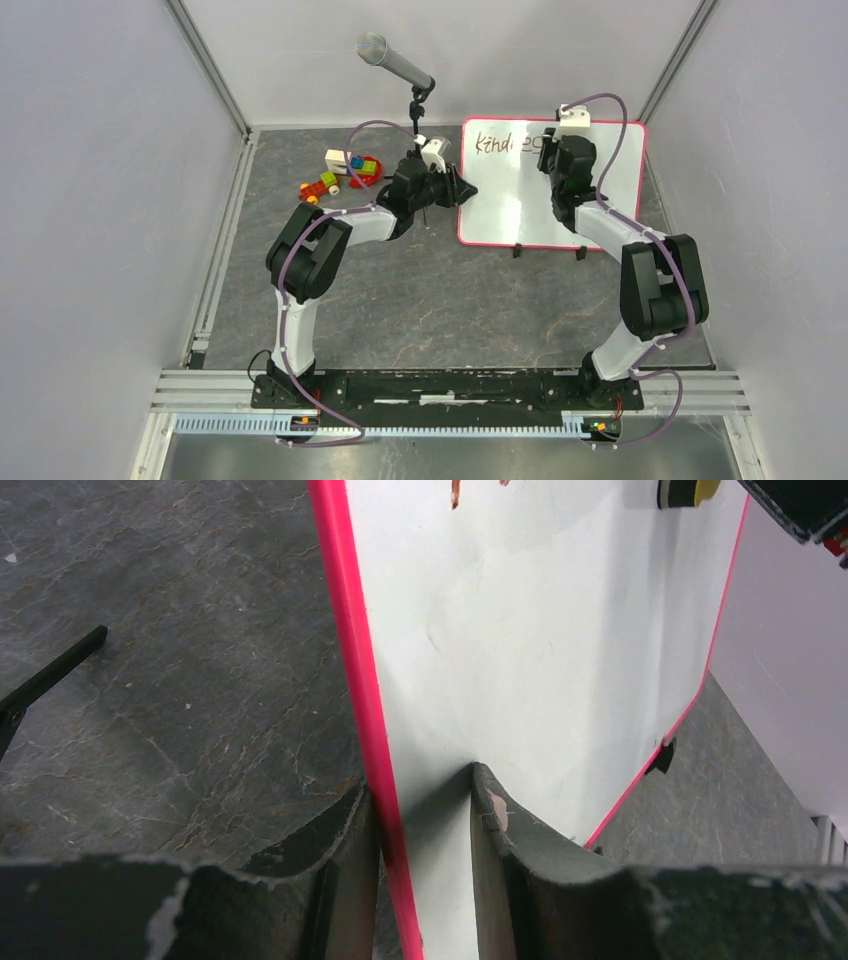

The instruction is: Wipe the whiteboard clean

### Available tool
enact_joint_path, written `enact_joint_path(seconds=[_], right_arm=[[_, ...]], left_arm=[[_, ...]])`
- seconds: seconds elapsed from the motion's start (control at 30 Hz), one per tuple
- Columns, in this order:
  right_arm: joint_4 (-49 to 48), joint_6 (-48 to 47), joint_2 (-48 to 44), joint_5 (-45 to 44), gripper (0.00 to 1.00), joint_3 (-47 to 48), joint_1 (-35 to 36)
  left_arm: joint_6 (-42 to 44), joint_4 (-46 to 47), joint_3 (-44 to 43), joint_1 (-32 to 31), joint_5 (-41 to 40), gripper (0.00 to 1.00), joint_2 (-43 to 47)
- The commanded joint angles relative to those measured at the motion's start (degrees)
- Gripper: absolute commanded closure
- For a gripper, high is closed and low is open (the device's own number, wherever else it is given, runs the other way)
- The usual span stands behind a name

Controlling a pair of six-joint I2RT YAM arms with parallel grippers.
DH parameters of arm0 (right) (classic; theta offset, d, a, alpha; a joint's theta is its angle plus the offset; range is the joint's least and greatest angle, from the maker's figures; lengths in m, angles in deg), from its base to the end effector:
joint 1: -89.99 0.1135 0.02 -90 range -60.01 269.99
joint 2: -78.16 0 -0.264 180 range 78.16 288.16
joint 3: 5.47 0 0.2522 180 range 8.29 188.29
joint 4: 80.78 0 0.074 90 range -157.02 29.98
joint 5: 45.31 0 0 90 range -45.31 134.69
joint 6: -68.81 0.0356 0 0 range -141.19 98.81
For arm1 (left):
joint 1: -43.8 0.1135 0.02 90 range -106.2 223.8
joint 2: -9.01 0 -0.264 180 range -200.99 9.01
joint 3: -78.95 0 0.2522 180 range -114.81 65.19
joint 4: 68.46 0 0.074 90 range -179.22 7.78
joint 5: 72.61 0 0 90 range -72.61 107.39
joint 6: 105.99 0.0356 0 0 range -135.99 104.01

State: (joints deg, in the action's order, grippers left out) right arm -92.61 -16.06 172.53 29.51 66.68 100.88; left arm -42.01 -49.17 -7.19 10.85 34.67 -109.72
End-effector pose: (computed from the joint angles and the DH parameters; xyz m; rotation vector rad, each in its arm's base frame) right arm 0.3751 0.0627 0.2618 0.1052 1.7426 -0.0275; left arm 0.3840 -0.2615 0.1843 0.3419 1.8777 -0.9886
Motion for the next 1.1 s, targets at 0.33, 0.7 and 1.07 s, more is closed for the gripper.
enact_joint_path(seconds=[0.33,0.7,1.07], right_arm=[[-2.97,-4.65,7.94,4.69,0.87,8.53,13.4],[-0.81,-0.22,6.78,-3.02,0.86,7.79,4.56],[4.79,0.29,5.75,-3.5,0.86,6.21,-5.58]], left_arm=[[11.1,-6.26,-2.73,-2.04,-12.26,0.96,0.46],[11.52,-5.99,-1.45,-2.04,-13.62,0.97,1.36],[11.87,-5.47,-1.14,-2.03,-13.76,0.98,1.4]])
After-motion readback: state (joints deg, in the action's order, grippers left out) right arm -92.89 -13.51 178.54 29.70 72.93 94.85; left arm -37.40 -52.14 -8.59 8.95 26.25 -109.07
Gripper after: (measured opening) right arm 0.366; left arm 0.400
